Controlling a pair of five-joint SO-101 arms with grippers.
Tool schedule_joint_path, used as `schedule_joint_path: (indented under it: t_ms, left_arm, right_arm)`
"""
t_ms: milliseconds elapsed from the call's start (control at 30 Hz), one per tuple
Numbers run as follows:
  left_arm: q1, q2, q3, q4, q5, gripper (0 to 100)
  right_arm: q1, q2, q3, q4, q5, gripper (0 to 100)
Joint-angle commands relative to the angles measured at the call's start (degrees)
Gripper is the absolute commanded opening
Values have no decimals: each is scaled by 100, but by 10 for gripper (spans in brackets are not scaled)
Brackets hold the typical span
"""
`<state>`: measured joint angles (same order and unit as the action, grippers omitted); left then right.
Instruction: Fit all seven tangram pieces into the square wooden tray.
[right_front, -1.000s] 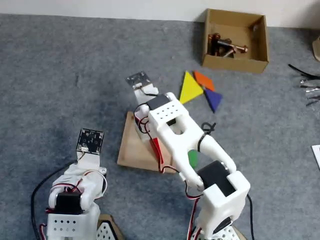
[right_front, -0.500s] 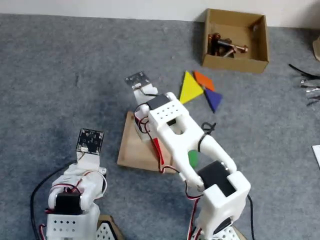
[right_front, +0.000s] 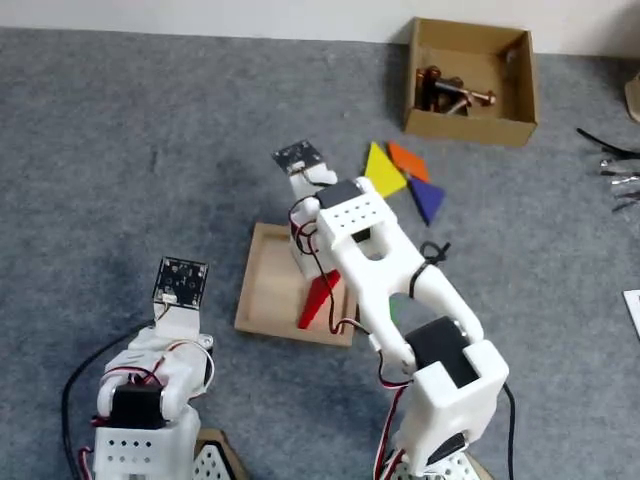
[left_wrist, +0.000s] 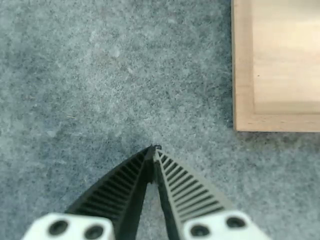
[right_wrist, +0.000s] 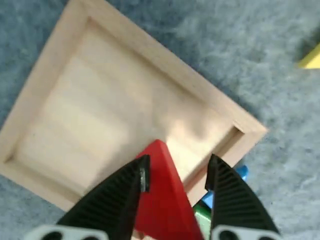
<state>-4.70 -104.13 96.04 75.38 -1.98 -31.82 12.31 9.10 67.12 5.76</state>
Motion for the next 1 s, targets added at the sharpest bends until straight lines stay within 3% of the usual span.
schedule_joint_path:
  t_ms: [0,367,533,767,967]
  left_arm:
    - [-57,-31,110,18,-53,5]
    - [-57,-31,110,18,-53,5]
    - [-57,-31,110,18,-53,5]
    - [-57,-31,110,18,-53,5]
    - [-57,-31,110,18,-53,5]
  right_arm:
    - [119,-382,-110,84,70,177]
    - [154,-418,-110,110,378,177]
    - [453,-1112,-154,127,387,175]
    - [927,-1393,435,-101,404,15]
    - [1095,-1262,725,-286,404,6]
